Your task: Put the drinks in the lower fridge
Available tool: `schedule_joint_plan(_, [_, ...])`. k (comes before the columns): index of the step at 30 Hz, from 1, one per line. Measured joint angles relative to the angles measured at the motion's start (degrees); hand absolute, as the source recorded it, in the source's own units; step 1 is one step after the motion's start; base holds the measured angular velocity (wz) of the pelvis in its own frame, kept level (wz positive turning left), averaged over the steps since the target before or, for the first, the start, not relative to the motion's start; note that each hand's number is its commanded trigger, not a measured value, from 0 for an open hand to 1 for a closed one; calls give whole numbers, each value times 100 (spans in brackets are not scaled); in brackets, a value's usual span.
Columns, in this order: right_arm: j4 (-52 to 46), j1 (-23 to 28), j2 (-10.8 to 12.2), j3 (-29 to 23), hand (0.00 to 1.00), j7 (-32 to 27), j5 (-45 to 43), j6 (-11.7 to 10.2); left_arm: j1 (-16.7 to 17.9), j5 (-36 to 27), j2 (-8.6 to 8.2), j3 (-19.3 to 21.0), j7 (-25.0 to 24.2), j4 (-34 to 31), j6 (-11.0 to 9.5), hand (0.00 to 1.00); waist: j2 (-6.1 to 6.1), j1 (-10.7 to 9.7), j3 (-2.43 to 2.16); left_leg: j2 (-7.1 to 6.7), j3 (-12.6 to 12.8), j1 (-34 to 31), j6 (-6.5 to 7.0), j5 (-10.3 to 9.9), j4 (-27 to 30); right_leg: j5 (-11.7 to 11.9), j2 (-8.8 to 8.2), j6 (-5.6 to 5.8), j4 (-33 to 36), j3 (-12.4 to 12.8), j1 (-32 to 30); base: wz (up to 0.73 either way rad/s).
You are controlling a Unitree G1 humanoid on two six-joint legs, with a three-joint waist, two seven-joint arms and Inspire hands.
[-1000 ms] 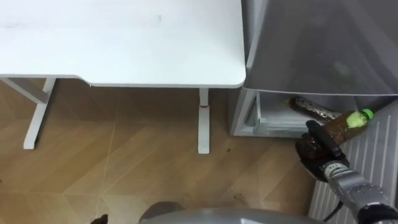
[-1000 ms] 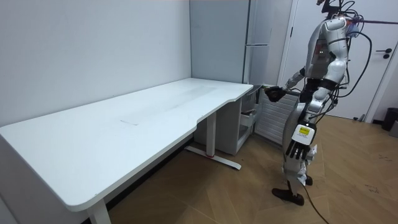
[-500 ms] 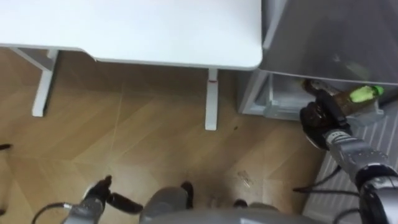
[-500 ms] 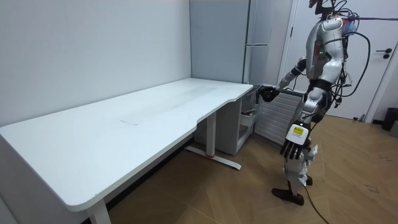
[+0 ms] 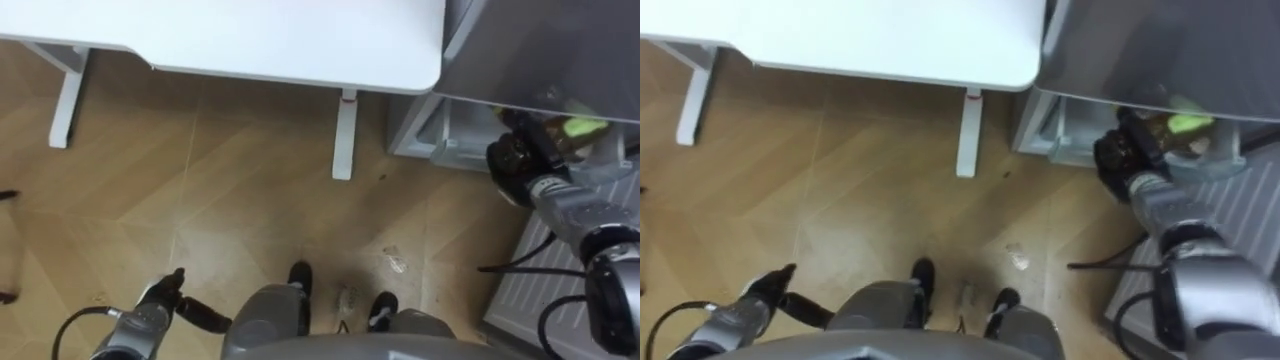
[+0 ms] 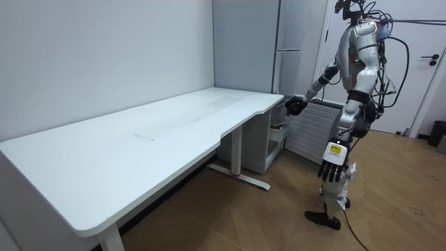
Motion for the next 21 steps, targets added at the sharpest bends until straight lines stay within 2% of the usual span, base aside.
schedule_joint_plan(5, [-1,-90,-14,5,0,0,11,1,-2,-4,10,-1,44,105,27,0,29,39,34,9,-3,-140,-7,24,-1,9,4,-11,33,-15,-152,1])
schedule_joint_plan(10, [0,-141,-15,8,0,-24,6,-7,-31,-9,9,-4,139,221,23,0,47,48,48,16,21,-239,-10,46,-3,9,-3,-11,71,-13,-266,0])
schedule_joint_plan(21, [1,-140,-39,6,0,-1,-104,0,-74,-2,7,1,149,328,20,0,56,94,53,18,19,-247,-10,46,4,9,4,-12,58,-24,-259,0])
